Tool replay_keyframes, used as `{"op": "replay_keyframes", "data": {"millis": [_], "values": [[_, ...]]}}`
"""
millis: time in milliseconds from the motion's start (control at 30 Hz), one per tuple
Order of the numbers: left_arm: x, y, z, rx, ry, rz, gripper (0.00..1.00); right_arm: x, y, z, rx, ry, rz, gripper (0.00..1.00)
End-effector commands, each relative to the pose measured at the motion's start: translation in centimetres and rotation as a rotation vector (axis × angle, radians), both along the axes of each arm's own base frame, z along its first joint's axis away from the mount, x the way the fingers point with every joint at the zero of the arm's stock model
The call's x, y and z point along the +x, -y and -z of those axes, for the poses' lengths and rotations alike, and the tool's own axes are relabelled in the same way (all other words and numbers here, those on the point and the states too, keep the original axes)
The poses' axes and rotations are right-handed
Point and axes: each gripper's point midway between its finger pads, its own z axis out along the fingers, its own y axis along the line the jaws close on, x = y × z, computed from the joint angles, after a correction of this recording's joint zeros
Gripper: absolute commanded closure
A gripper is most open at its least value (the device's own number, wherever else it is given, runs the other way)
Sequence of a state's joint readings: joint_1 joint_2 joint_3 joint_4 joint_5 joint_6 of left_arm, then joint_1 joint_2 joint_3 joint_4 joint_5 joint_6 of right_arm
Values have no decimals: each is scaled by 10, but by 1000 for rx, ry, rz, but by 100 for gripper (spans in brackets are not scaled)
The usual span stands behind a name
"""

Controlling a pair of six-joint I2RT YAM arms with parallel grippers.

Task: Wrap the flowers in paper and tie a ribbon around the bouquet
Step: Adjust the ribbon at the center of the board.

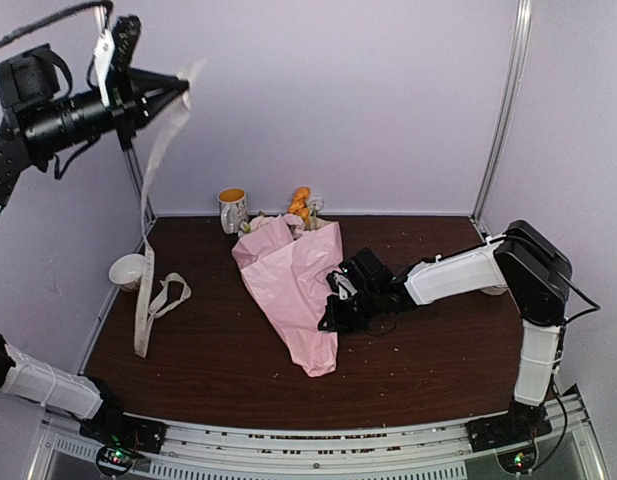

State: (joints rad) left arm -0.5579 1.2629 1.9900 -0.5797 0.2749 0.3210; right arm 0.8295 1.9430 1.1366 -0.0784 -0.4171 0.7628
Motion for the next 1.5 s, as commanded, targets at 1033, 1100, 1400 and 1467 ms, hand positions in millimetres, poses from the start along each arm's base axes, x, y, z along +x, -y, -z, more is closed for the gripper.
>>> {"op": "replay_keyframes", "data": {"millis": [1033, 1100, 1400, 1467], "values": [[149, -194, 572, 503, -1518, -1026, 55, -3, 12, 7, -80, 27, -21, 100], [144, -201, 574, 538, -1515, -1061, 57, -3, 11, 6, -78, 28, -24, 100], [154, -186, 538, 382, -1476, -936, 57, -3, 10, 7, -80, 25, -29, 100], [152, -201, 542, 363, -1503, -971, 57, -4, 12, 8, -82, 27, -28, 100]]}}
